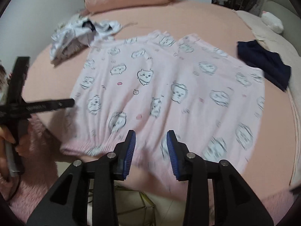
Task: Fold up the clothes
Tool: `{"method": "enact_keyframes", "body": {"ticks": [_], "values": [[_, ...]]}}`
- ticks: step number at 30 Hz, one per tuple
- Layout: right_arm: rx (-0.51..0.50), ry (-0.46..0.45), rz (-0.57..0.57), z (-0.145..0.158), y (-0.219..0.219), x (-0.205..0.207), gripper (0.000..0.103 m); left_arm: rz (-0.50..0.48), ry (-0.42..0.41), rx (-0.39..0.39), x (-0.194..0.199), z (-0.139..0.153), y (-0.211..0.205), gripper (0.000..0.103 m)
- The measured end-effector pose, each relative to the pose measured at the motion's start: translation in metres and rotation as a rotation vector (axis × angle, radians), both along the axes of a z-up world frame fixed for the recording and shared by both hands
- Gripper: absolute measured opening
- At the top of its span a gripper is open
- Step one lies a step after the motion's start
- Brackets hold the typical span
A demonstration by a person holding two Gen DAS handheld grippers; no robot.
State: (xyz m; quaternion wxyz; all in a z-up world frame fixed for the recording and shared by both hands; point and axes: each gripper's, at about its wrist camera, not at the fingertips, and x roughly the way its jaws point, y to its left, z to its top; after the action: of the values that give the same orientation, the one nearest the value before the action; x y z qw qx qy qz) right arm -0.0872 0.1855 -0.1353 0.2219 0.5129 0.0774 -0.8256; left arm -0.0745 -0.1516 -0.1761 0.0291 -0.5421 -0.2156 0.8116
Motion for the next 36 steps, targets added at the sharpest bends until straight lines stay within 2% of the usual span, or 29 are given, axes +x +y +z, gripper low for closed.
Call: {"method": "enact_keyframes", "body": {"ticks": [4, 9, 10, 12, 13, 14, 16, 19, 24, 26, 29, 31, 32, 33, 36], "values": [[-0.004, -0.007, -0.003, -0.015, -0.024, -0.022, 0.035, 0.017, 0.002, 0.063, -0.009, -0.008, -0.015, 0.04], [0.054, -0.003, -0.055, -0.033, -0.025, -0.044, 0.035, 0.021, 0.031, 0.086, -0.006, -0.014, -0.012, 0.037], [0.064, -0.003, -0.046, -0.036, -0.028, -0.045, 0.037, 0.013, 0.038, 0.081, -0.006, -0.014, -0.009, 0.034], [0.109, 0.028, -0.004, -0.036, -0.036, -0.043, 0.037, 0.021, 0.047, 0.073, -0.007, -0.013, -0.006, 0.018], [0.116, 0.04, 0.002, -0.034, -0.037, -0.042, 0.037, 0.027, 0.051, 0.07, -0.008, -0.013, -0.004, 0.014], [0.102, 0.037, -0.01, -0.032, -0.035, -0.043, 0.037, 0.034, 0.056, 0.066, -0.01, -0.012, -0.002, 0.004], [0.07, 0.027, -0.047, -0.027, -0.028, -0.045, 0.037, 0.041, 0.065, 0.039, -0.008, -0.008, 0.0, 0.003], [0.051, 0.025, -0.071, -0.021, -0.019, -0.048, 0.037, 0.052, 0.08, -0.045, -0.001, 0.002, -0.002, 0.002], [0.094, 0.018, -0.081, -0.03, -0.016, -0.051, 0.038, 0.098, 0.012, -0.054, 0.007, -0.005, -0.02, 0.002], [0.083, 0.005, -0.096, -0.038, -0.013, -0.054, 0.038, 0.122, -0.007, -0.052, 0.01, -0.005, -0.027, 0.005], [0.074, 0.013, -0.106, -0.032, -0.01, -0.052, 0.038, 0.154, 0.017, -0.049, 0.016, 0.01, -0.032, 0.01], [0.041, 0.023, -0.1, -0.024, -0.007, -0.047, 0.038, 0.112, 0.029, -0.054, 0.018, 0.017, -0.026, 0.014], [0.024, 0.022, -0.093, -0.02, -0.008, -0.043, 0.038, 0.083, 0.02, -0.041, 0.018, 0.017, -0.02, 0.025], [0.007, 0.022, -0.086, -0.016, -0.009, -0.039, 0.038, 0.054, 0.011, -0.028, 0.018, 0.016, -0.014, 0.041], [-0.025, 0.017, -0.024, -0.013, -0.025, -0.027, 0.038, 0.028, -0.052, -0.056, 0.022, 0.003, 0.004, 0.044]]}}
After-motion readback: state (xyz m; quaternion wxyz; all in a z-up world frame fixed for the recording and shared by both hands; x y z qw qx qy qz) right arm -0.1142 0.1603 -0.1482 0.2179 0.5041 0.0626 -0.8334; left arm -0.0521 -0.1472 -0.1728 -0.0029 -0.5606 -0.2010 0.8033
